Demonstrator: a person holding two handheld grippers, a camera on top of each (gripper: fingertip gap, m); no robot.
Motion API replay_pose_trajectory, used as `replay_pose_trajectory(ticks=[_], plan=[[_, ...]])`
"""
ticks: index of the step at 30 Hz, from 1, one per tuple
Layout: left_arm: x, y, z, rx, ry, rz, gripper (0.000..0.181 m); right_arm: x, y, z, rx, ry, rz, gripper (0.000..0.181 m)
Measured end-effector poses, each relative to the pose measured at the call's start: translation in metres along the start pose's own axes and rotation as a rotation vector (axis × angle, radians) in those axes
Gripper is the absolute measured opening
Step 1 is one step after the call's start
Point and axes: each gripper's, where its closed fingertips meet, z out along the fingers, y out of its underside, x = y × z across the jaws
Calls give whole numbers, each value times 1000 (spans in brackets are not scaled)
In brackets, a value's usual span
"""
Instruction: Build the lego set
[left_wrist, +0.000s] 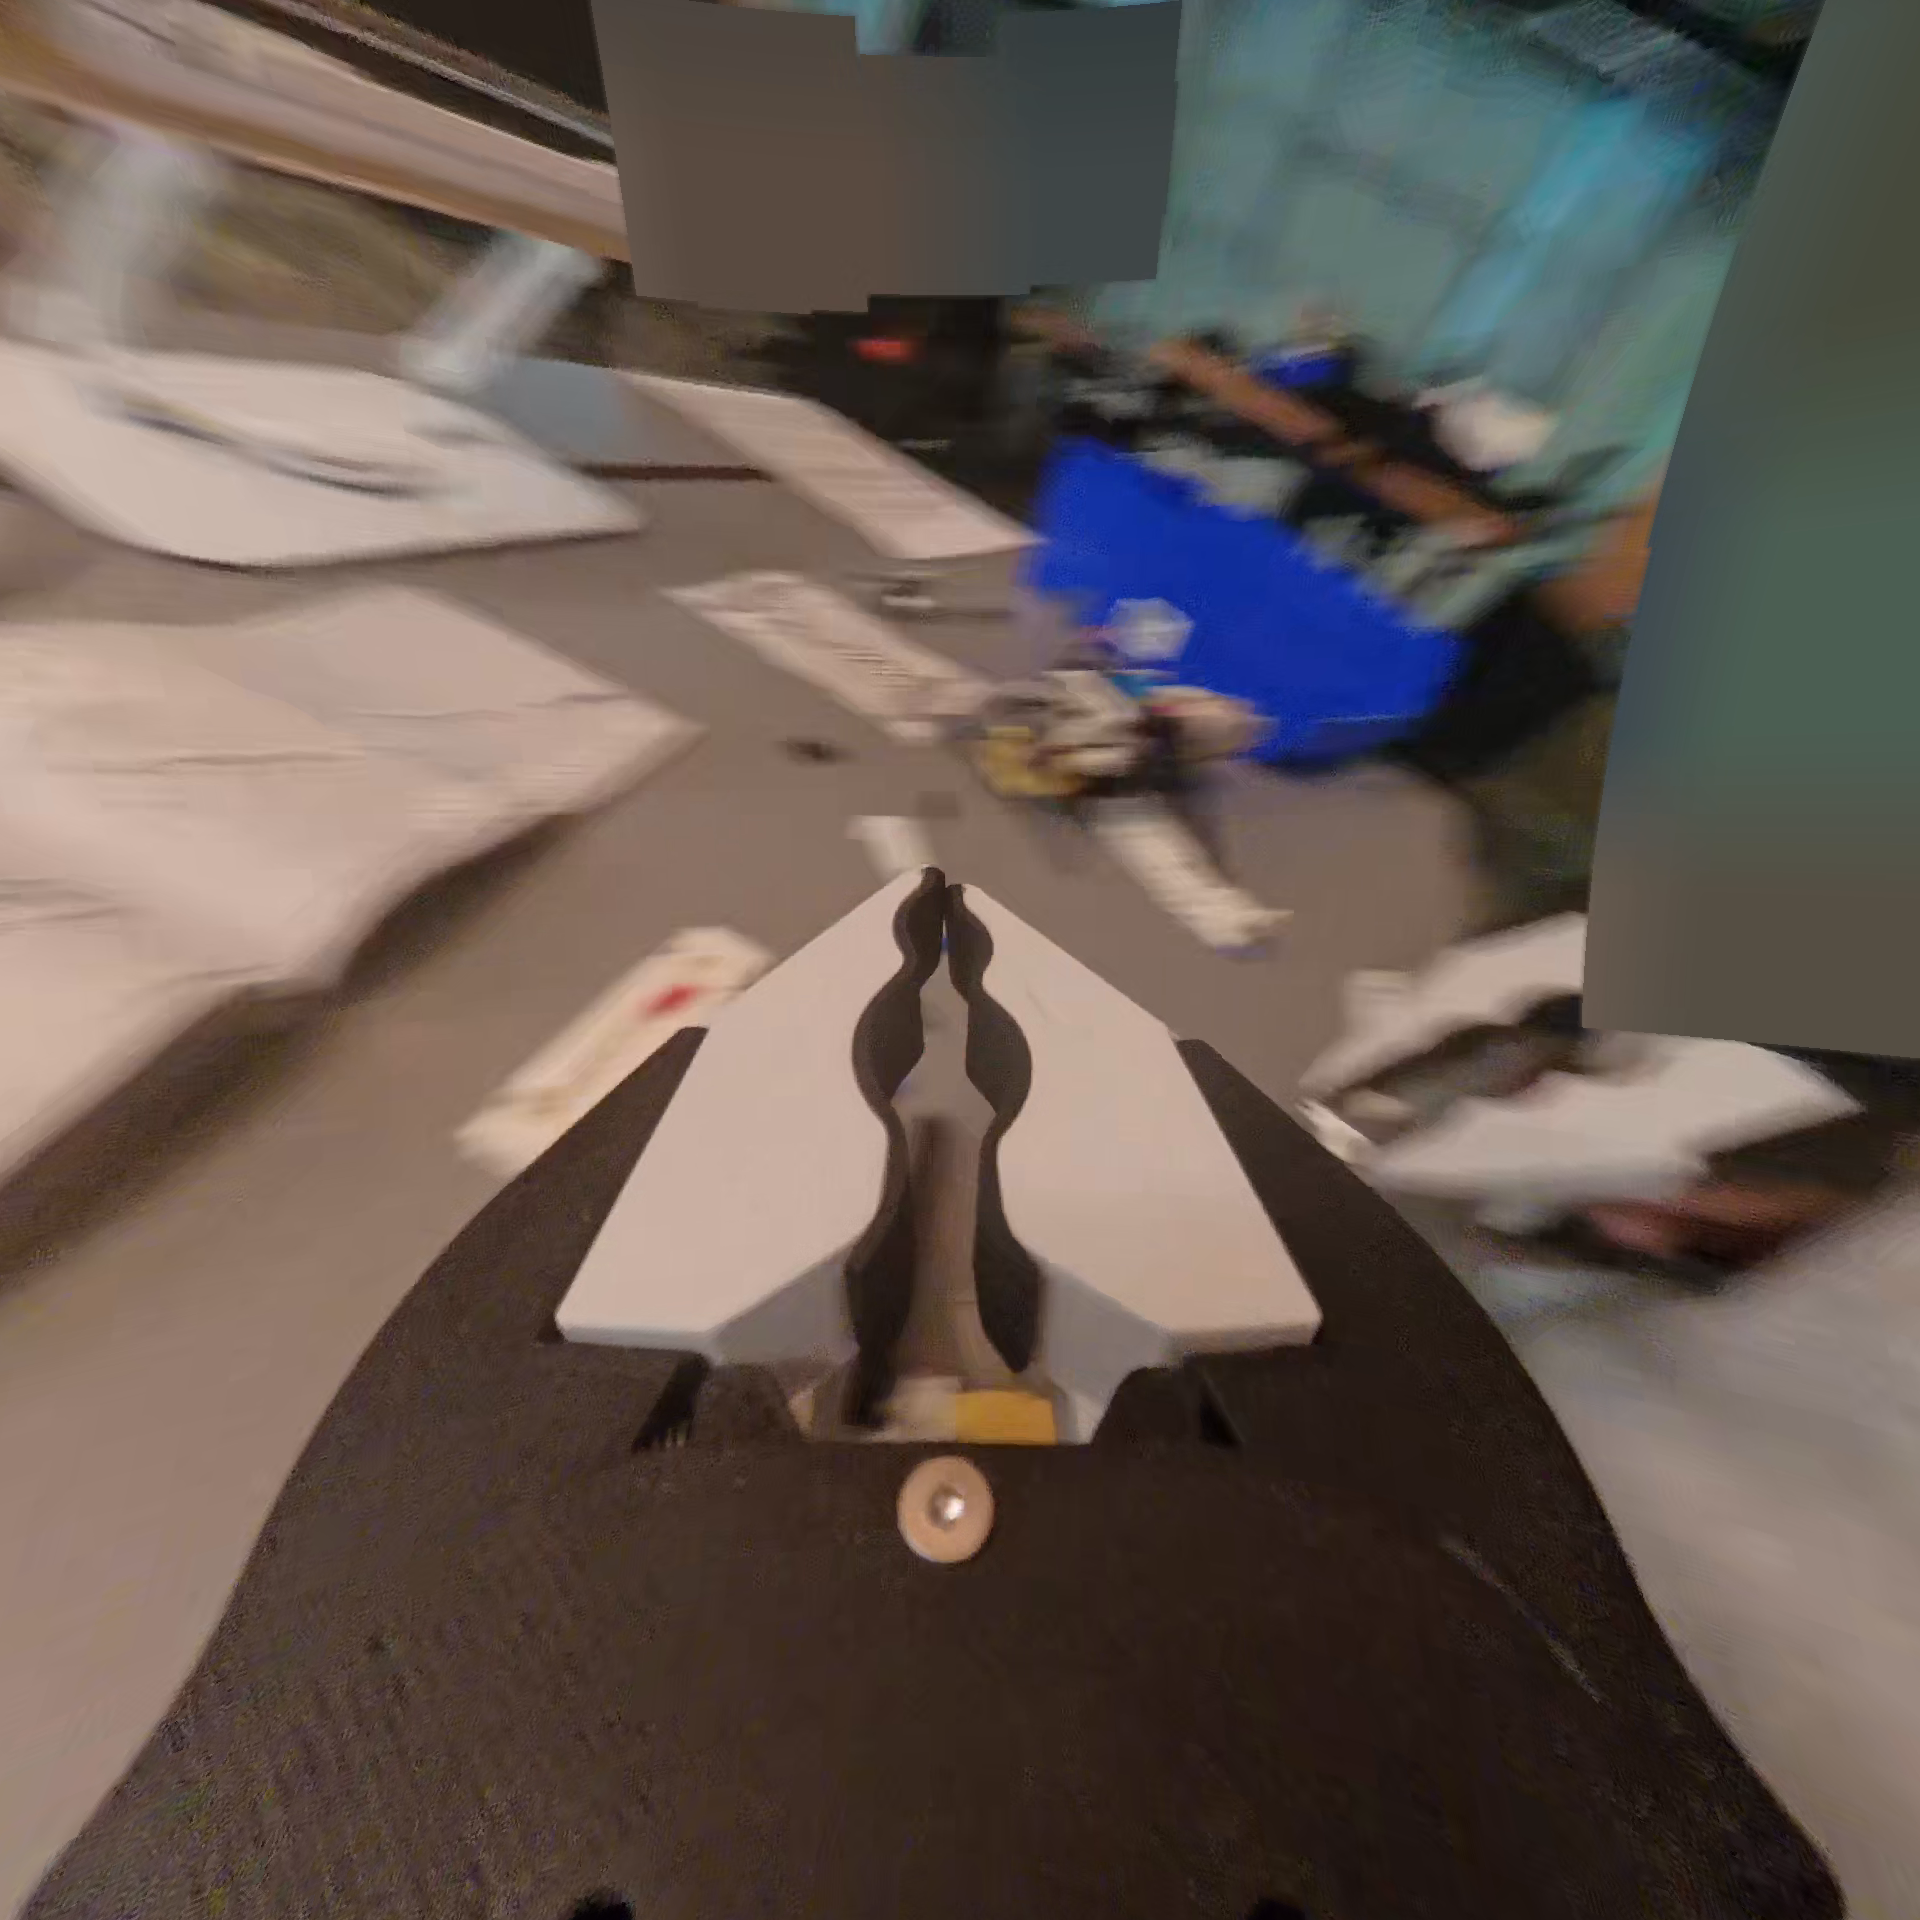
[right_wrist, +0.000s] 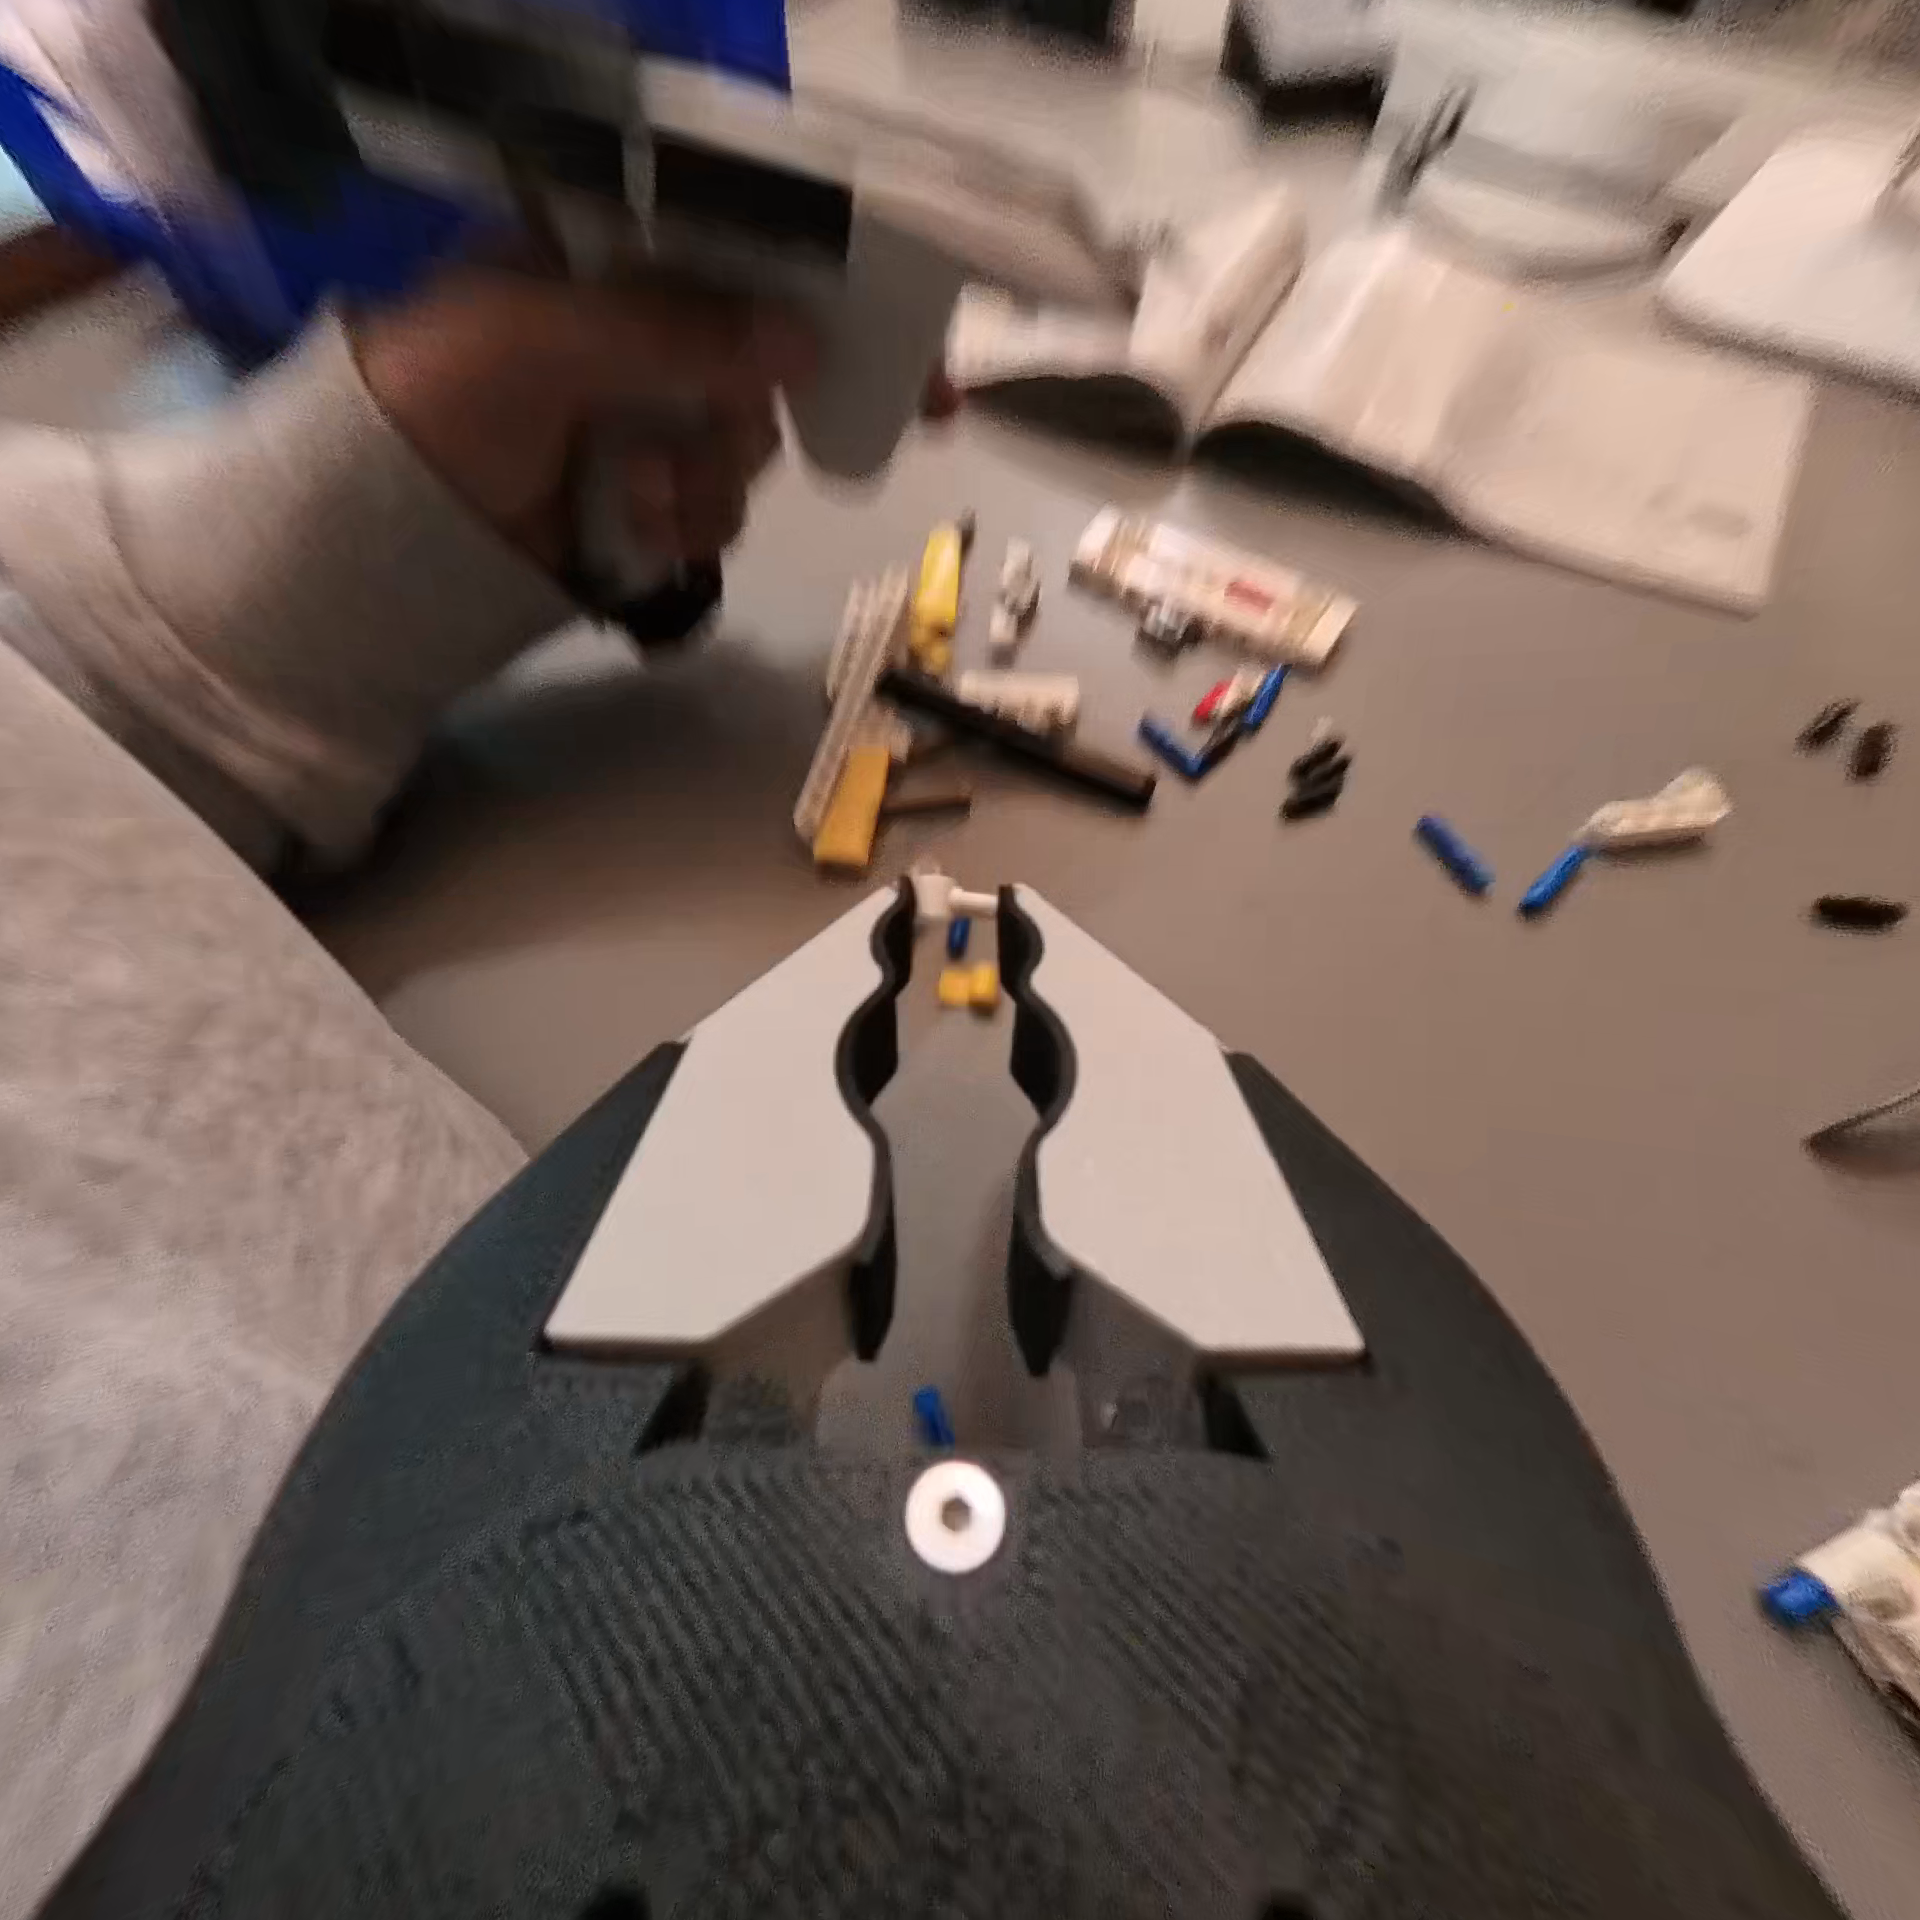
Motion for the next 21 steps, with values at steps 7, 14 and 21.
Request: replay_pose_trajectory(ticks=[7, 14, 21], plan=[[99, 11, 23, -70, 629, -512, 21, 10, -35, -50, 133, 90, -467, 14], [138, 20, 30, -179, 755, -506, 2, 14, -39, -65, 157, 117, -667, 15], [150, 16, 28, -194, 863, -567, 9, 13, -42, -72, 192, 87, -707, 14]])
